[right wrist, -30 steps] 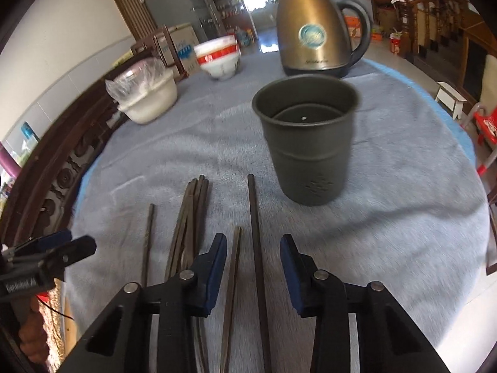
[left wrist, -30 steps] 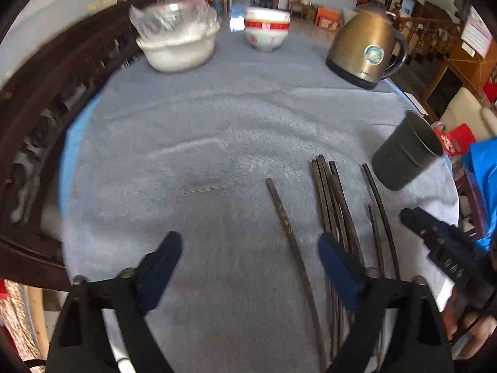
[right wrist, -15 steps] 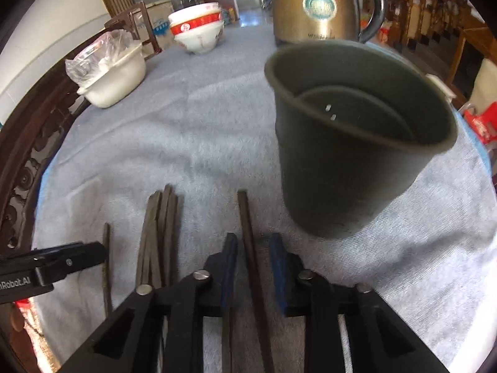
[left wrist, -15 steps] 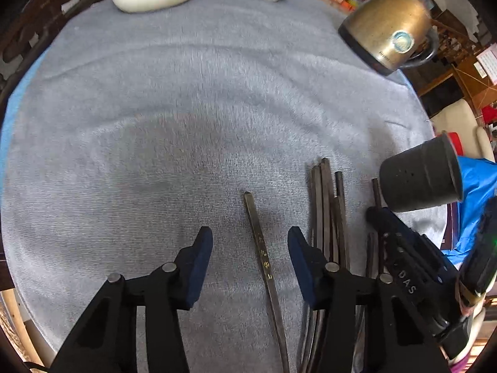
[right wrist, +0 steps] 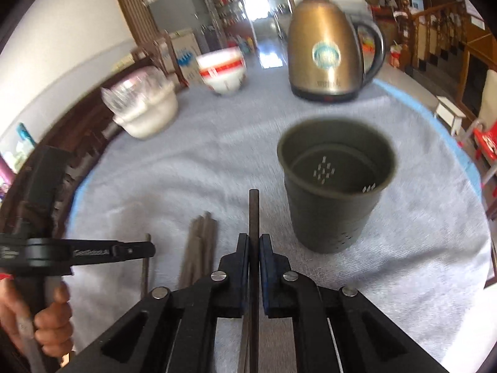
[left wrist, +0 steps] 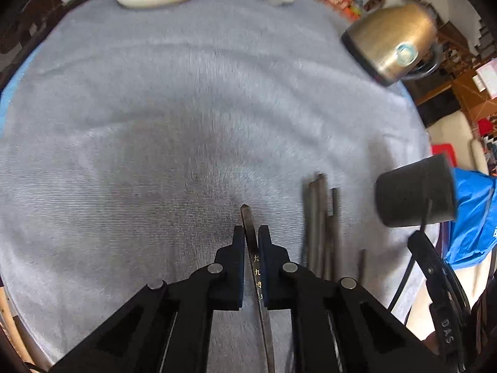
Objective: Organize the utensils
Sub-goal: 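Lift the chopstick with the right tool and drop it into the grey cup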
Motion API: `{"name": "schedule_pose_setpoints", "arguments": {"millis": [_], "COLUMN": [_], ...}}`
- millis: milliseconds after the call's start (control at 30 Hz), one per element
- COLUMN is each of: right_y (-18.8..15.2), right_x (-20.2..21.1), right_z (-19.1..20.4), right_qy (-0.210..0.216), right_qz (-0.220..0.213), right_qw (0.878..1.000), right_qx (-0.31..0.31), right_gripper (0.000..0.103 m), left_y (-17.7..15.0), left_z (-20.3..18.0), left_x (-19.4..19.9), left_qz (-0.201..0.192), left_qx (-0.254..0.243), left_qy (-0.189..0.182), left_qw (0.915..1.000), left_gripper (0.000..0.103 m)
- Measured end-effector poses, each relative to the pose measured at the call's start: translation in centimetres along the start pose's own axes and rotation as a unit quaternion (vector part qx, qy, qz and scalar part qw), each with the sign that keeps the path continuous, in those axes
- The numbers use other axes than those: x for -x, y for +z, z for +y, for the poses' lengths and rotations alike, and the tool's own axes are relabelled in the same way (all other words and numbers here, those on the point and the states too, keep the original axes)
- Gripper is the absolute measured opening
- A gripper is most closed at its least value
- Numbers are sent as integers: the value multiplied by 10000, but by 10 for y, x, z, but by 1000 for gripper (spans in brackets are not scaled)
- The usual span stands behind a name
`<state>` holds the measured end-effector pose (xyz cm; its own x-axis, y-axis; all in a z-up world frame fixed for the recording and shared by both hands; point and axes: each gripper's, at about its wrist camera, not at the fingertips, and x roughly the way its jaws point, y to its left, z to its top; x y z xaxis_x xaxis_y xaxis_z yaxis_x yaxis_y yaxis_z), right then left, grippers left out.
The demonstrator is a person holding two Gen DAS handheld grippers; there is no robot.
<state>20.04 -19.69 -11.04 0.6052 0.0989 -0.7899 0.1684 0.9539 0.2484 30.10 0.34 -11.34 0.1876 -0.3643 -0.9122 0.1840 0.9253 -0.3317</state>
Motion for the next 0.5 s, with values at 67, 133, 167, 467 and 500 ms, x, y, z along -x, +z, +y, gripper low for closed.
{"name": "schedule_pose_setpoints", "arguments": {"millis": [67, 133, 167, 467, 500], "right_y": [1, 2, 5, 17, 19], "right_x": [23, 45, 57, 154, 159], "right_z": [-3, -3, -4, -21, -23], "right_qy": [164, 311, 358, 659, 665], "right_qz": [-238, -494, -670, -2034, -2135], "right_qw": [9996, 9983, 9971, 9762, 9739], "right_qx": [-28, -56, -52, -355, -395], "right_gripper": [7, 7, 7, 7, 7], "left_y": [-4, -13, -17, -39, -38], "left_z": [-6, -15, -20, -75, -81], "left_x": [22, 48, 63, 171, 178], "left_qz": [-264, -558, -716, -1891, -1983], "left_qx": [-116, -292, -386, -1168, -1218], "left_qy": [-2, 70, 48, -154, -165], "left_qw": [9996, 9980, 9967, 9749, 9724], "left_gripper": [8, 8, 7, 6, 6]}}
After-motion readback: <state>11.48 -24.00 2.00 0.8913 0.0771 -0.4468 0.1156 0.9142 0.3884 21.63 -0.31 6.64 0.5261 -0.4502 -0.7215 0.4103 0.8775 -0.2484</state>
